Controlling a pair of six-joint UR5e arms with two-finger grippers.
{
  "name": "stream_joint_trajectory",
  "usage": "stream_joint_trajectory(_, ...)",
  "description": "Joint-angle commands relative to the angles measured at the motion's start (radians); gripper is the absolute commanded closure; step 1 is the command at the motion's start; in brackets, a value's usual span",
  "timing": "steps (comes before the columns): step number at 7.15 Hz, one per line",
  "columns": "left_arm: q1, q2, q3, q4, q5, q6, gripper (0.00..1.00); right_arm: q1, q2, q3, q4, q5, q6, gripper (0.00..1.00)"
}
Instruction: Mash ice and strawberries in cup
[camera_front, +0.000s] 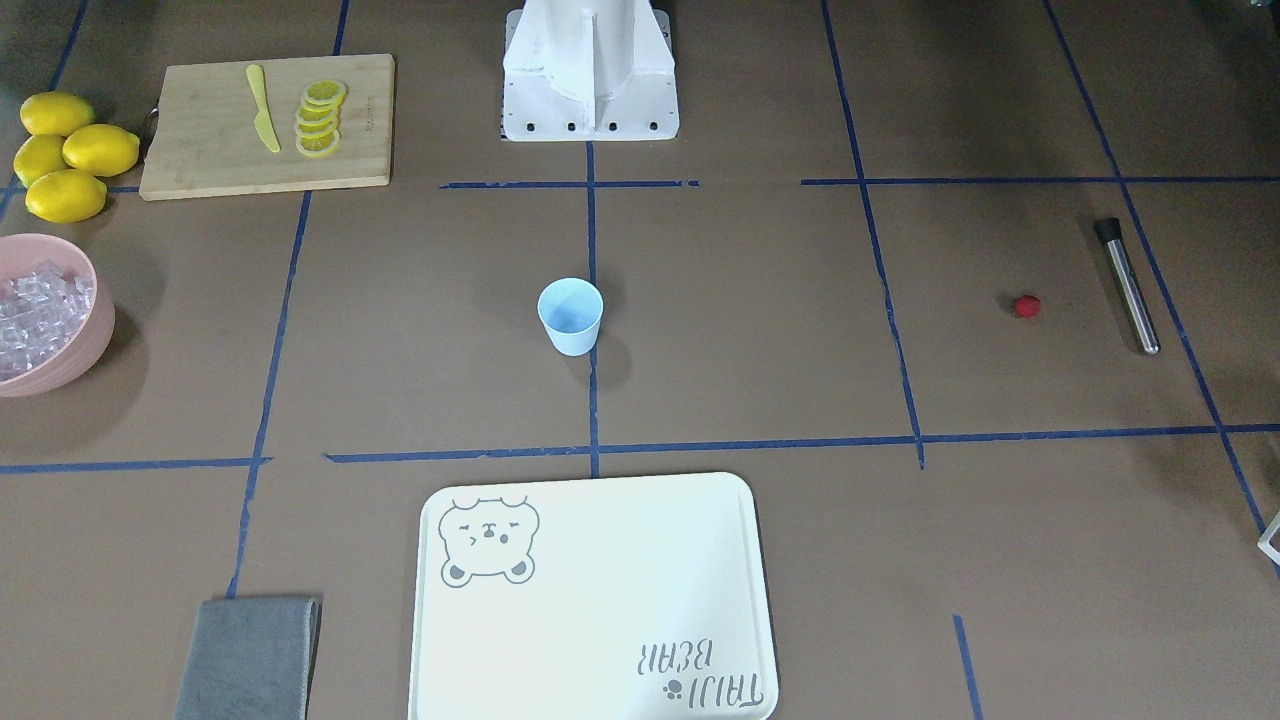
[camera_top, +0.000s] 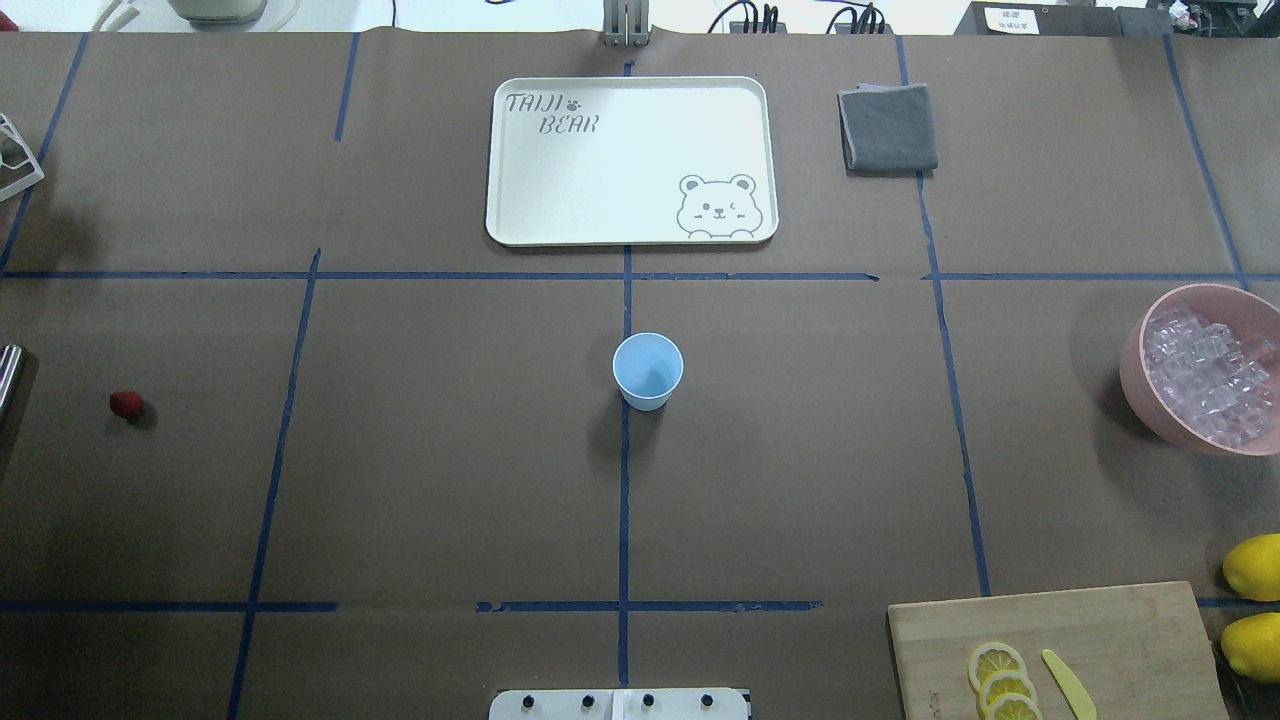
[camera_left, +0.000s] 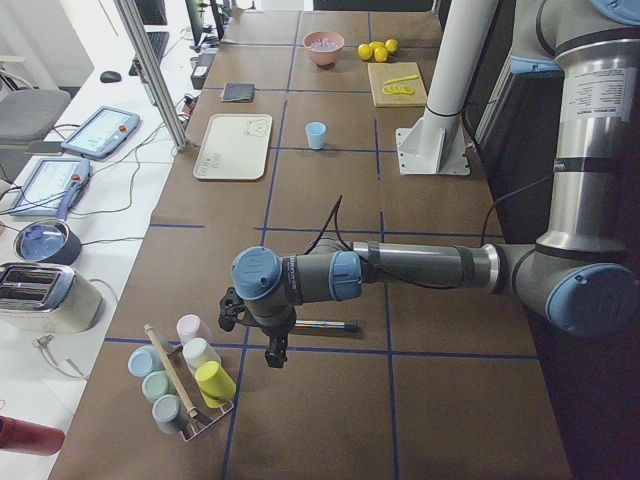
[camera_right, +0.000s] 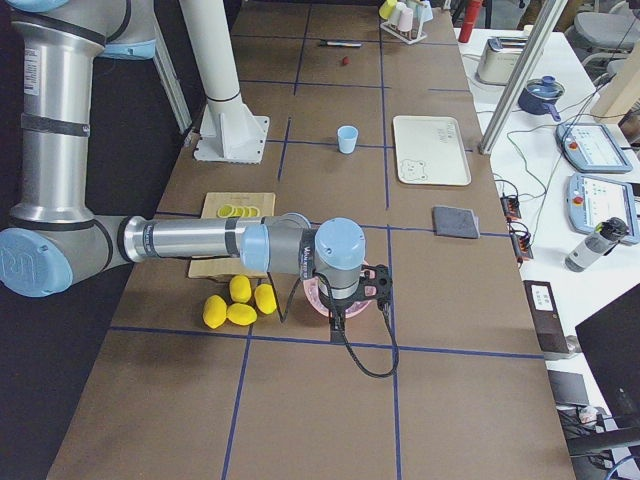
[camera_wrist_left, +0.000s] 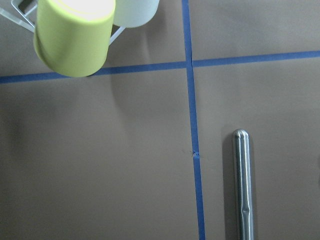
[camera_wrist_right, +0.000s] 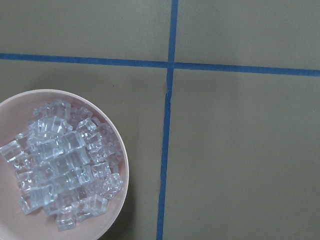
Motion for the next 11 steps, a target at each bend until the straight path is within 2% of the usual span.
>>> stream_joint_trajectory(1, -0.001, 0.000, -0.002, 0.000, 0.000, 0.000, 0.00, 0.000, 0.008, 0.000, 0.000, -0.001, 0.001, 0.00)
stream_joint_trajectory(4, 0.001, -0.006, -0.015, -0.003, -0.002, 0.005, 0.00, -0.002, 0.010, 0.006, 0.002, -0.001, 0.002, 0.00)
stream_joint_trajectory(6, 0.005, -0.011, -0.003, -0.087, 0.005, -0.003, 0.00, -0.003, 0.027, 0.089, 0.000, -0.001, 0.013, 0.00)
stream_joint_trajectory(7, 0.007, -0.021, -0.014, -0.086, 0.006, -0.009, 0.00, -0.005, 0.021, 0.100, -0.008, 0.020, 0.016, 0.00)
stream_joint_trajectory(8, 0.008, -0.029, -0.008, -0.097, 0.005, -0.006, 0.00, -0.043, 0.021, 0.094, -0.002, 0.053, 0.016, 0.00)
stream_joint_trajectory(10, 0.030, -0.034, 0.003, -0.126, 0.008, -0.002, 0.00, -0.127, 0.027, 0.120, 0.011, 0.048, -0.013, 0.00)
stream_joint_trajectory(11, 0.033, -0.032, 0.003, -0.127, 0.006, -0.006, 0.00, -0.182, 0.024, 0.118, 0.106, 0.036, -0.004, 0.01)
